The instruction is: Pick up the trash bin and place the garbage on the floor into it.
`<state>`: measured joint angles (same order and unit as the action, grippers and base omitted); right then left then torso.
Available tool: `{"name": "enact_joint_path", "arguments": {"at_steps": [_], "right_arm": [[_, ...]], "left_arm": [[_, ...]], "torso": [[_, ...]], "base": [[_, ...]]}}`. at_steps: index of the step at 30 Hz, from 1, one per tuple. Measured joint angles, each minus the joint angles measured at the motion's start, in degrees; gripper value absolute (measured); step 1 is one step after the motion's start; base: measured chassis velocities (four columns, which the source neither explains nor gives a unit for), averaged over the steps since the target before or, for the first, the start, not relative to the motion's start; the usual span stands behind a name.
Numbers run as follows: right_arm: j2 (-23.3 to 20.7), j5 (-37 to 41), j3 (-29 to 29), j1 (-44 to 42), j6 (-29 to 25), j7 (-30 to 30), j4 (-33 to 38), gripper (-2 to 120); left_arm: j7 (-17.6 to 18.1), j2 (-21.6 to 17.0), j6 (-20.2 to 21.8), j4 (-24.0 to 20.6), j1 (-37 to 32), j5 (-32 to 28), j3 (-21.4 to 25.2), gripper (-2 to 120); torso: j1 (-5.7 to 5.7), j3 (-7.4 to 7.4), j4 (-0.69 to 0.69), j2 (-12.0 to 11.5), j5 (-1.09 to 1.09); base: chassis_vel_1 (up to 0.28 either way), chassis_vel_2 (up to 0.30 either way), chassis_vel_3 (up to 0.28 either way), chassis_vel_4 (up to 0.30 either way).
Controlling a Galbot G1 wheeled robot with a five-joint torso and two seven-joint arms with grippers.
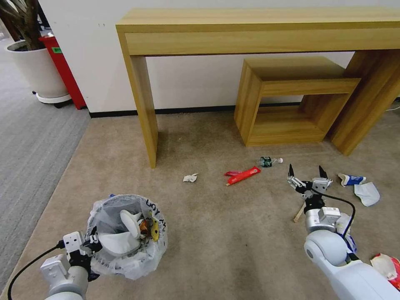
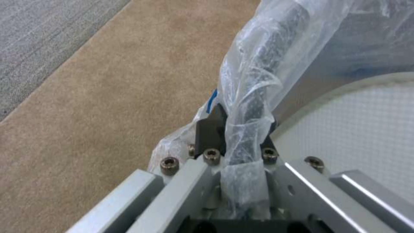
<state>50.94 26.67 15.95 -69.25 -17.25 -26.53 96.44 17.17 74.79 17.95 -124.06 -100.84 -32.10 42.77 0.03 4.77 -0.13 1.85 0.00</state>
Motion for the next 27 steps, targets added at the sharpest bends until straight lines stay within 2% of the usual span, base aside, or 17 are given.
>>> {"name": "enact_joint_path", "arguments": {"at_steps": [7, 17, 27], "right_arm": [[0.02, -0.19, -0.96, 0.83, 0.0, 0.0, -0.03, 100], [0.21, -0.98, -1.64, 1.35, -0.5, 0.02, 0.01, 100], [0.58, -1.93, -2.44, 1.9, -1.07, 0.33, -0.61, 100]], "left_arm": [[0.0, 0.04, -0.05, 0.03, 0.02, -0.05, 0.1, 0], [-0.11, 0.56, -0.35, 0.22, 0.08, 0.16, -0.08, 0], [-0.25, 1.04, -0.47, 0.68, 0.34, 0.51, -0.34, 0]], "torso": [[0.0, -0.01, 0.0, 0.0, -0.01], [0.0, 0.01, 0.0, 0.0, 0.0], [0.0, 0.0, 0.0, 0.0, 0.0]], "base": [[-0.034, 0.041, 0.047, -0.043], [-0.132, 0.127, 0.131, -0.126], [-0.057, 0.059, 0.058, -0.06]]}}
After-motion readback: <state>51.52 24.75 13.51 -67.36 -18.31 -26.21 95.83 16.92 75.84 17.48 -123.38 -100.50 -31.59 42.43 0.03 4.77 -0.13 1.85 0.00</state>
